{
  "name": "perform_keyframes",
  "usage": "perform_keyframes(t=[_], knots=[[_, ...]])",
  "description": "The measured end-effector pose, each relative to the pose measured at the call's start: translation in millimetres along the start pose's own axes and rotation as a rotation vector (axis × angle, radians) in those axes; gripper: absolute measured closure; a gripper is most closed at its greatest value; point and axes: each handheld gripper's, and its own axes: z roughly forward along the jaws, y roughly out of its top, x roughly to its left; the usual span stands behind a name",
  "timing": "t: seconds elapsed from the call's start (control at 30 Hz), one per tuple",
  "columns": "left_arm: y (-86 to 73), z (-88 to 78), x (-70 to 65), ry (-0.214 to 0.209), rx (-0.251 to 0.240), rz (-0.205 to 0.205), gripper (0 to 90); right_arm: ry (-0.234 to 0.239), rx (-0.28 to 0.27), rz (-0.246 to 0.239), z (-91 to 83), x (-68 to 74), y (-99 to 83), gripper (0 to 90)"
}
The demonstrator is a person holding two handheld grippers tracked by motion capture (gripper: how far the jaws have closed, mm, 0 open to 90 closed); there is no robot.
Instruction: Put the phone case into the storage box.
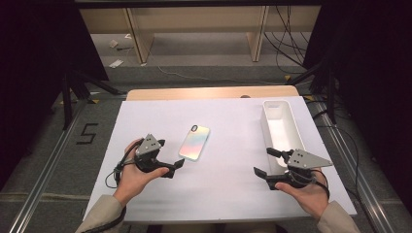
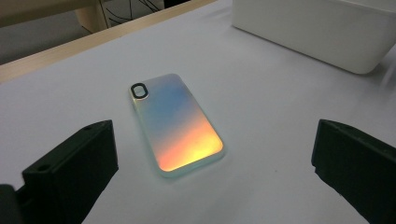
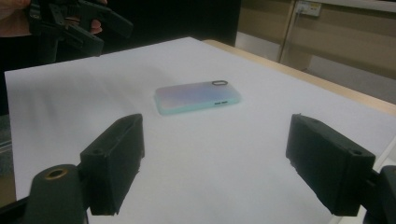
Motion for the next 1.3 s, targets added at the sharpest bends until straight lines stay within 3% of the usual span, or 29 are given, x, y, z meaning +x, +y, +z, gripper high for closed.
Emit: perform_keyframes(t=[0.3, 0.53, 0.8, 0.97, 1.2, 1.27, 1.3], knots=[[0.8, 1.1, 0.5, 0.014, 0.013, -0.001, 0.0, 0.002, -0.001, 0.003, 0.0, 0.3, 0.3, 20.5], [5.4, 9.9, 2.2, 0.072, 0.095, -0.021, 0.0, -0.002, 0.005, 0.003, 0.8, 0.6, 0.6, 20.8], [14.6, 32.9, 7.2, 0.103, 0.175, -0.039, 0.0, -0.006, 0.004, 0.001, 1.7, 0.7, 1.7, 20.9], [21.8, 58.2, 8.8, 0.117, 0.251, -0.042, 0.0, -0.006, 0.005, -0.001, 1.3, 1.4, 2.5, 21.0], [29.2, 80.1, 9.3, 0.131, 0.3, -0.061, 0.0, -0.002, 0.002, -0.002, 1.6, 2.4, 2.7, 21.2], [30.5, 84.5, 8.2, 0.13, 0.309, -0.061, 3.5, -0.002, 0.004, -0.001, 1.4, 2.3, 2.7, 21.4], [30.8, 86.2, 6.8, 0.13, 0.311, -0.062, 9.8, -0.003, 0.004, -0.002, 1.4, 2.2, 2.6, 21.4]])
